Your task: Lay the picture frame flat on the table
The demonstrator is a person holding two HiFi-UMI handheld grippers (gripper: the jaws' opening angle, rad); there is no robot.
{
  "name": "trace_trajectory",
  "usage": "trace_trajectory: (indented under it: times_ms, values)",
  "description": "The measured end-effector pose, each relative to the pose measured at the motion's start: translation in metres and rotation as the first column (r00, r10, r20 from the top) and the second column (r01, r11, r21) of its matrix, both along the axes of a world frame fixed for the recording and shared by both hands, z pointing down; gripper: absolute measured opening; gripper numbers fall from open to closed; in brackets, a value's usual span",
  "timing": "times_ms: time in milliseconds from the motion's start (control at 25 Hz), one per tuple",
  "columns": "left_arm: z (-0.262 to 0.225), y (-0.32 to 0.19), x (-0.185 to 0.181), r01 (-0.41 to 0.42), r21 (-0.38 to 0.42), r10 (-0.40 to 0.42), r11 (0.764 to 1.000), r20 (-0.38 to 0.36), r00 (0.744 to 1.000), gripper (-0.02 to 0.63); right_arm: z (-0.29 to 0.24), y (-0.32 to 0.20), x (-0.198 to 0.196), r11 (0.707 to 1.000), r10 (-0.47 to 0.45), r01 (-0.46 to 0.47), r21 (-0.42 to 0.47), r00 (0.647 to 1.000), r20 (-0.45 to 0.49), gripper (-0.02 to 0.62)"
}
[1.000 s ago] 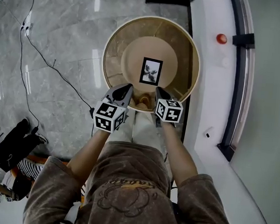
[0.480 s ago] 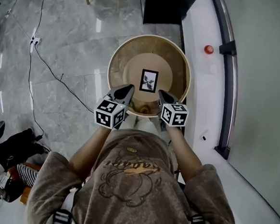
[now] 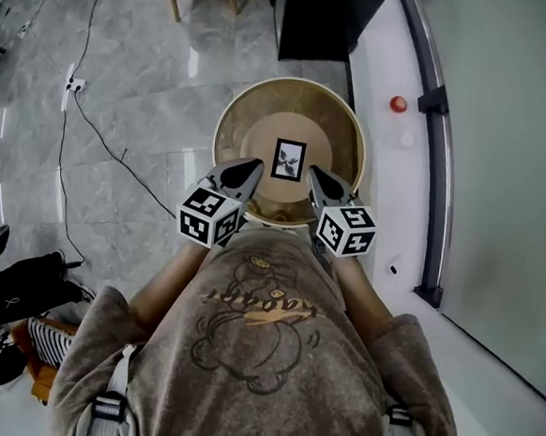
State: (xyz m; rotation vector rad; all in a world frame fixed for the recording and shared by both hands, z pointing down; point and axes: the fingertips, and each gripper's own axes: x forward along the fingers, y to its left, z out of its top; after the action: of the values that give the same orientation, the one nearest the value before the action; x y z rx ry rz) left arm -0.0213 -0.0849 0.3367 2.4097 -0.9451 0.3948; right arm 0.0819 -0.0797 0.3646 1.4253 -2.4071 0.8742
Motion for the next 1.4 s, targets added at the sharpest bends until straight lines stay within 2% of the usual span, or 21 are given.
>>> trace_trajectory:
  times_ms: [320, 600, 1400]
  values:
    - [-0.038, 0.013, -0.005, -0.007, 0.078, 0.009, 0.997, -0.026, 1.000, 0.018, -0.068, 0.019, -0.011, 0.985, -0.026, 0.024, 0.169, 1.000, 0.013, 0.018]
    - [-0.053, 0.012, -0.011, -0.010, 0.164, 0.010, 0.986, 0.003, 1.000, 0.018, -0.102, 0.027, -0.022, 0.953, -0.039, 0.046, 0.299, 0.999, -0.029, 0.018]
    - [-0.058, 0.020, -0.010, 0.007, 0.176, -0.006, 0.984, -0.006, 1.000, 0.018, -0.102, 0.035, -0.020, 0.949, -0.034, 0.036, 0.313, 0.999, -0.011, 0.018]
